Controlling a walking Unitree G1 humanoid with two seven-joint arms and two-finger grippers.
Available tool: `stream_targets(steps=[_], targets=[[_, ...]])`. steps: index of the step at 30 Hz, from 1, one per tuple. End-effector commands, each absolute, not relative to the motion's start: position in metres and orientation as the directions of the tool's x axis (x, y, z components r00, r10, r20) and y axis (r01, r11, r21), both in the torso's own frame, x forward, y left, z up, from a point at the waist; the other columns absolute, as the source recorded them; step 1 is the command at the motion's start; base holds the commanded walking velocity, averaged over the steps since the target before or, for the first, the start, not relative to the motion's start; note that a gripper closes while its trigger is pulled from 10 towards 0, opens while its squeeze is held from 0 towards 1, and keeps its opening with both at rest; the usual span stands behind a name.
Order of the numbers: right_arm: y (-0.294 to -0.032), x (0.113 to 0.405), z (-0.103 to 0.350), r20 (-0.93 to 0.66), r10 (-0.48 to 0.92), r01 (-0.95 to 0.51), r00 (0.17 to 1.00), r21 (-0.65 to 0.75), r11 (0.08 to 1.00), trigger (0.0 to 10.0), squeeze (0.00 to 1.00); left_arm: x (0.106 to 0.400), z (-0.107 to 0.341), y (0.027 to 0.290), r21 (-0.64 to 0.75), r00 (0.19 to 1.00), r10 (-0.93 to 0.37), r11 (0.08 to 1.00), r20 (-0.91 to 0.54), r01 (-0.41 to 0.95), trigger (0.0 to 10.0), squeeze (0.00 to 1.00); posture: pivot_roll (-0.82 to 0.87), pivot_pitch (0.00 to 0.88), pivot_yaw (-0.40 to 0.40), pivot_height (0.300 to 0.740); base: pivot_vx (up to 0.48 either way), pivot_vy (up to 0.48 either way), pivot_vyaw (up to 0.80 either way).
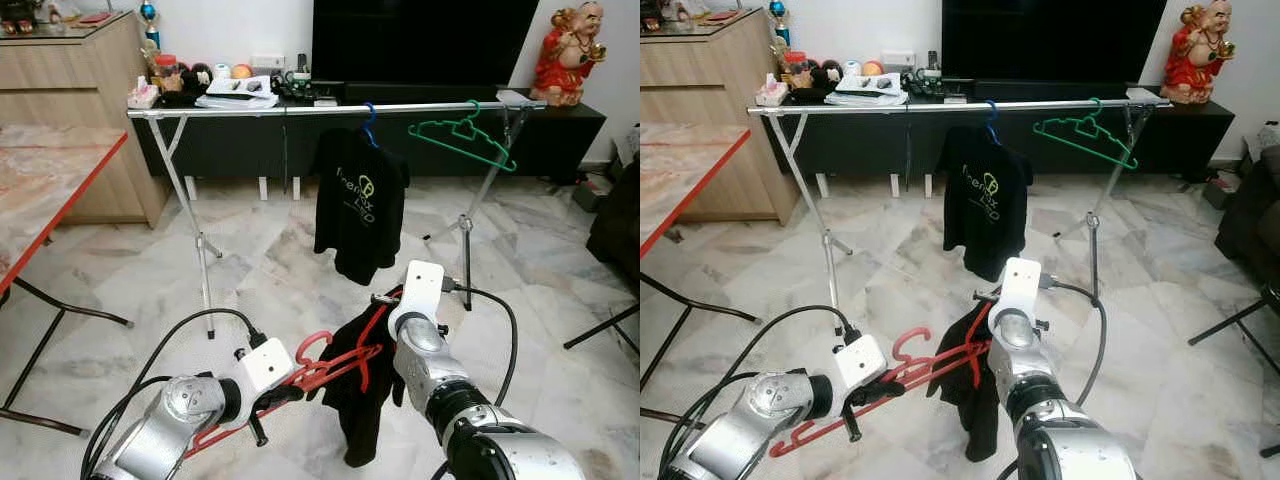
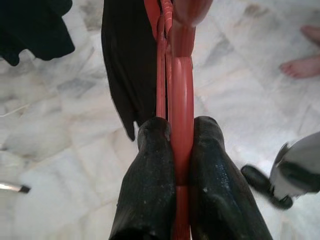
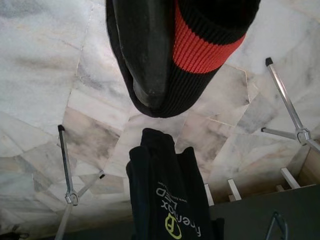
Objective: Hang hanger
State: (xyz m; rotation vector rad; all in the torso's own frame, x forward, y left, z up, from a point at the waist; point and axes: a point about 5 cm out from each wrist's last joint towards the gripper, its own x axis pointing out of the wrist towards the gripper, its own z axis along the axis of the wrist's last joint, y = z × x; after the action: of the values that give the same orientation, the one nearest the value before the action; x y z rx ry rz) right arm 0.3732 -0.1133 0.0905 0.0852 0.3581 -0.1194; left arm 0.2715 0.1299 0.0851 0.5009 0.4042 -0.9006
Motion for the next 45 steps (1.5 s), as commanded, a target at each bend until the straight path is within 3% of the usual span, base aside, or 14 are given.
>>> stream_targets(steps=[1, 26, 35, 38, 45], targets=[[-0.115, 0.379, 0.101, -0.321, -0.103, 0.125, 0.942, 0.051, 0.991, 10.0, 0.00, 0.272, 0.084, 0.131, 0.262, 0.561, -0.627, 0.509, -0.540, 0.820, 10.0, 0.00, 0.08, 0.000, -0.062, 0.740, 0.000, 0.000, 0.00], [-0.099, 0.378, 0.100, -0.345, -0.019, 0.064, 0.938, 0.120, 0.991, 10.0, 0.00, 0.283, 0.092, 0.116, 0.279, 0.647, -0.632, 0.589, -0.426, 0.759, 10.0, 0.00, 0.08, 0.000, -0.068, 0.740, 0.000, 0.000, 0.00], [-0.082, 0.376, 0.099, -0.352, 0.081, -0.033, 0.933, 0.141, 0.989, 10.0, 0.00, 0.286, 0.101, 0.103, 0.229, 0.662, -0.666, 0.624, -0.344, 0.747, 10.0, 0.00, 0.07, 0.000, -0.068, 0.740, 0.000, 0.000, 0.00], [-0.076, 0.375, 0.100, -0.345, 0.115, -0.073, 0.932, 0.131, 0.989, 10.0, 0.00, 0.285, 0.100, 0.101, 0.223, 0.658, -0.672, 0.622, -0.341, 0.751, 10.0, 0.00, 0.07, 0.000, -0.068, 0.740, 0.000, 0.000, 0.00], [-0.076, 0.379, 0.109, -0.322, 0.077, -0.018, 0.943, 0.183, 0.983, 10.0, 0.00, 0.290, 0.090, 0.102, 0.296, 0.694, -0.586, 0.634, -0.418, 0.714, 10.0, 0.00, 0.07, 0.000, -0.063, 0.740, 0.000, 0.000, 0.00]])
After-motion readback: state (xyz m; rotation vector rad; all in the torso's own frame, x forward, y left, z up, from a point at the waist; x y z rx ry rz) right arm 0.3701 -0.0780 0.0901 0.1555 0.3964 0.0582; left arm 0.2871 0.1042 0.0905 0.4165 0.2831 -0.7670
